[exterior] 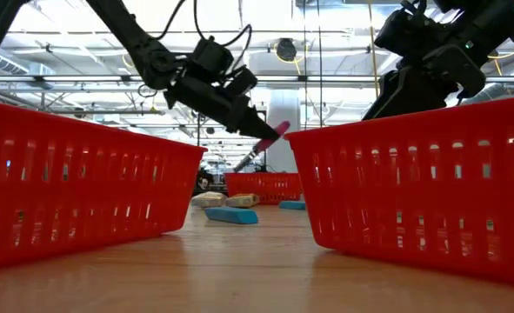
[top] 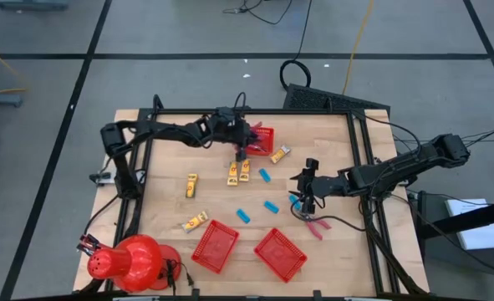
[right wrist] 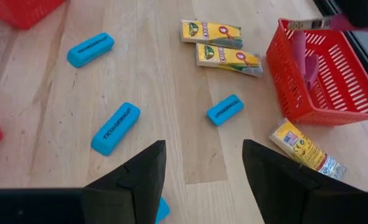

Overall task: Pick & Place School Supplies
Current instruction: Put the top pink puncher into the top red basket, then put the yellow crayon pack into the bottom right red basket

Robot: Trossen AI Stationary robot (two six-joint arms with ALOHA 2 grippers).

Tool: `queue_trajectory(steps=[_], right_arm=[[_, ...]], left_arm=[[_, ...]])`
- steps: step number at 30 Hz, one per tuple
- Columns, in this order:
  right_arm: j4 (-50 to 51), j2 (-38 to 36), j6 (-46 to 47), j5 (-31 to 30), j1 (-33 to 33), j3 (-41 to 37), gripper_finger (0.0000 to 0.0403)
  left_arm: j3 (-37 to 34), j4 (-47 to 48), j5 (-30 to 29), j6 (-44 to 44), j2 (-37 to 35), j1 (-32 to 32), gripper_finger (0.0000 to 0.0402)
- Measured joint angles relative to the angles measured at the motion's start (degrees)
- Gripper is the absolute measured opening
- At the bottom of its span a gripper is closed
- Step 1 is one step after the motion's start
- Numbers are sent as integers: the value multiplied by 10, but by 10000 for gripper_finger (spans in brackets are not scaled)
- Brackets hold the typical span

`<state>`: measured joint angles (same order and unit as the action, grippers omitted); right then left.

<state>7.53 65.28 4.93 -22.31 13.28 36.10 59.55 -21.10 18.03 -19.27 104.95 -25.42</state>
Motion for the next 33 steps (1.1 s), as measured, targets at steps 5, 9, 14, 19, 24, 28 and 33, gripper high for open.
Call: queue_trajectory(steps=[5, 9, 14, 19, 24, 28, 33], right_arm=[[0, 0, 0, 0, 0, 0, 203], [2, 0, 3, 0, 0, 0, 203], [6, 0, 2, 0, 0, 0, 203], [6, 0, 2, -1, 0, 0, 205], [6, 0, 3, -1, 0, 0, 207], [10, 0, -13, -7, -6, 0, 207], [18, 10, -36, 30, -84, 0, 222]], left_arm=[[48, 4, 29, -10, 37, -1, 39], [80, 57, 22, -1, 61, -1, 39], [89, 92, 9, -1, 62, 0, 73], [89, 94, -15, 16, 60, 1, 187], [89, 94, -38, 18, 60, -1, 273], [89, 106, -36, 18, 41, -2, 306], [89, 162, -31, 8, -24, 7, 310]])
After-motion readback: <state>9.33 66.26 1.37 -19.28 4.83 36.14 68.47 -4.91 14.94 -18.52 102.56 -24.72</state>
